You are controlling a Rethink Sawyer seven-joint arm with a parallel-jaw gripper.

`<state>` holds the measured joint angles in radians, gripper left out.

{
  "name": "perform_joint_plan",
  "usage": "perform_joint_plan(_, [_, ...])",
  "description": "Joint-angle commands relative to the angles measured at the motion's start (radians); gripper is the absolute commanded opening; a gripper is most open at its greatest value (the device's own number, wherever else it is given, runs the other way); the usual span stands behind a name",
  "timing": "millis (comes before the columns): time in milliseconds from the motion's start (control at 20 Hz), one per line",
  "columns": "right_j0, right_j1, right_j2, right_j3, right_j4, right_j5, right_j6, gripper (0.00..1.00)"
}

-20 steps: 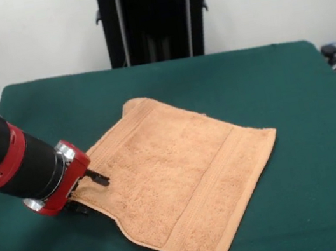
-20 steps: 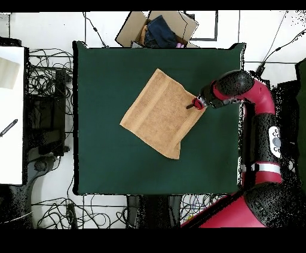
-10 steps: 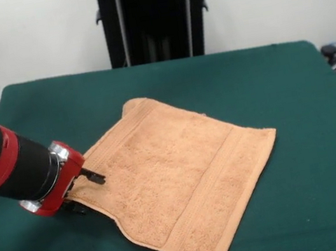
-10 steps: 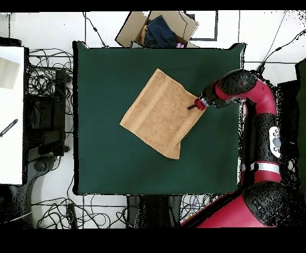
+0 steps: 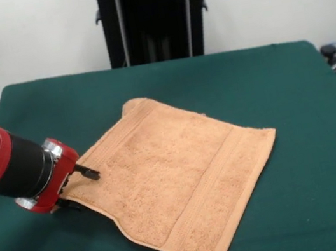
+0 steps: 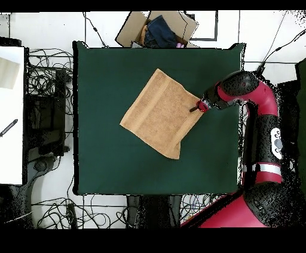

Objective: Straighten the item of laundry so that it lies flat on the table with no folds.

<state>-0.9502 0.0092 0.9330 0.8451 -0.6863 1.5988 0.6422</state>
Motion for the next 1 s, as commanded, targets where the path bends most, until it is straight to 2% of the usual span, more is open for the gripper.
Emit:
perform_joint_plan(50, [-0.006, 0.004, -0.12, -0.038, -0.029, 0.079, -0.178, 1.0])
perform_joint_plan(1000, [-0.022, -0.008, -0.121, -0.04, -0.034, 0.12, -0.238, 1.0])
